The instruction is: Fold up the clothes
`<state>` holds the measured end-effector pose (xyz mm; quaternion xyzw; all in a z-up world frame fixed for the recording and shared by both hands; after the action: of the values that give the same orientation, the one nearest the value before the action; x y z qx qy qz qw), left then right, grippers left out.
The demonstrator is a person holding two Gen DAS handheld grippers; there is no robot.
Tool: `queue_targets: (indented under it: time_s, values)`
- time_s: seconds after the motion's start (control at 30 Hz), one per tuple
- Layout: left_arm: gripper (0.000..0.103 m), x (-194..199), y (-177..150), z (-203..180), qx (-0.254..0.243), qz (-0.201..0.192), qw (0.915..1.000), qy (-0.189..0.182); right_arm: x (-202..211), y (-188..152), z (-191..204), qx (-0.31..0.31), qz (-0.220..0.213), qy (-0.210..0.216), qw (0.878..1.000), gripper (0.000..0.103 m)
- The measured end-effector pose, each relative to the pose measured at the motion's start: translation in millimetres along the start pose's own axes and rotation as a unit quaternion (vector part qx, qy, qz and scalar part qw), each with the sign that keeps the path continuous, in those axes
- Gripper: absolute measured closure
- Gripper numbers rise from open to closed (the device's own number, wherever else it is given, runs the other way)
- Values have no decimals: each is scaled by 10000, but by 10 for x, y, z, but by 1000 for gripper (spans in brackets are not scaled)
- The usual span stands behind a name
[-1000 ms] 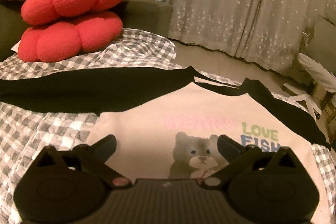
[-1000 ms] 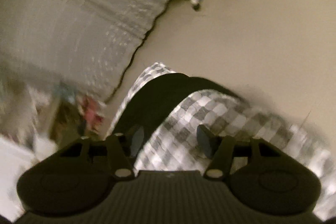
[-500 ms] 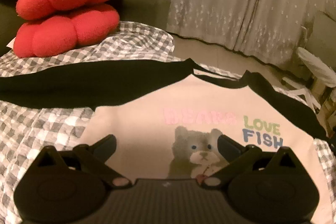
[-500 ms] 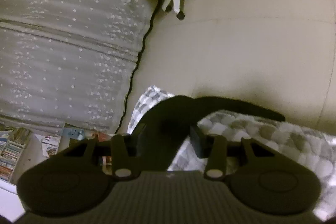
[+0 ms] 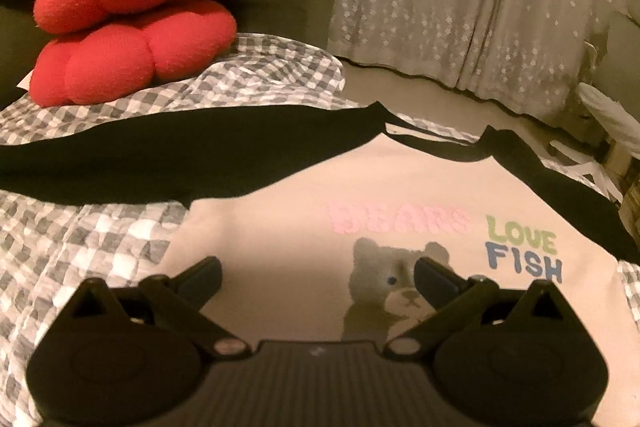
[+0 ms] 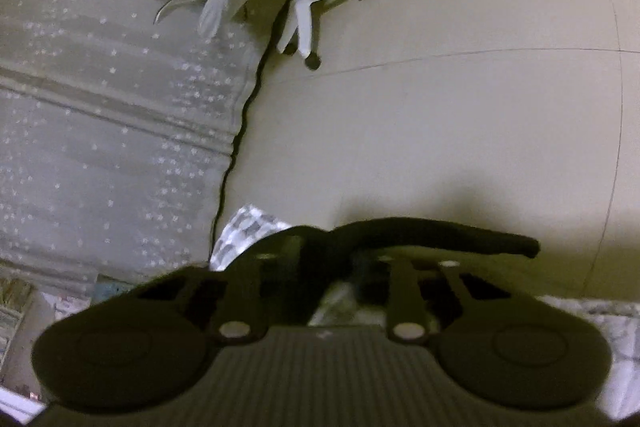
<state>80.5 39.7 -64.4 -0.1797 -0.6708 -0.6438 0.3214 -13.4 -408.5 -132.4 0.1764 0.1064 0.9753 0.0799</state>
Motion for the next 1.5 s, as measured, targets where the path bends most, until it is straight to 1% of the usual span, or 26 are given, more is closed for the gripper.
queue_targets:
  time_s: [0.07, 0.1, 0.23, 0.37, 0.43, 0.57, 0.77, 0.9, 1.0, 1.3, 1.5]
  values:
    - [1, -3, 11, 15, 47, -2, 10000, 0, 48, -12, 25, 63, -99, 74, 9999, 91]
    - [1, -5, 16, 22, 71, -3, 10000, 0, 71, -20, 50, 137, -156, 110, 9997, 92]
    - [1, 12, 25, 45, 121, -36, 9999, -29, 183, -68, 280, 812, -488, 194, 9953, 93]
    - [1, 22, 32, 74, 168, -47, 9998, -40, 291, -177, 519, 1456, -763, 383, 9857, 93]
    - [1, 22, 40, 90, 199, -46, 9998, -35, 330, -247, 655, 1833, -881, 487, 9779, 93]
    - [1, 25, 50, 112, 232, -45, 9997, -41, 427, -405, 933, 2561, -1047, 755, 9580, 93]
    - [1, 27, 59, 131, 264, -41, 9996, -54, 599, -701, 1256, 3421, -1097, 1141, 9262, 93]
    - [1, 31, 65, 134, 271, -38, 9996, -68, 626, -886, 1424, 3826, -984, 1338, 9089, 93]
    - [1, 34, 71, 145, 300, -38, 9995, -73, 637, -1042, 1528, 4172, -846, 1439, 8934, 93]
    - [1, 24, 77, 178, 345, -63, 9994, -32, 549, -1614, 1676, 5091, -218, 1659, 8443, 93]
    - [1, 1, 80, 194, 314, -65, 9995, 7, 355, -1937, 1613, 5378, 340, 1503, 8289, 93]
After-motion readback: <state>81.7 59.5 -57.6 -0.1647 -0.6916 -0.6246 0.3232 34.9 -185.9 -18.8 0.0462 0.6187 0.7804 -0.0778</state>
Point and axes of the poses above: each gripper's, at about its wrist camera, not at the fingertips, and x roughly against the way its jaws point, z to its left, y to its top, the point moved 1 cm from there along -x, roughly the way its jaws point, and after that the axes turned 12 degrees about y, right-handed, at the moved point
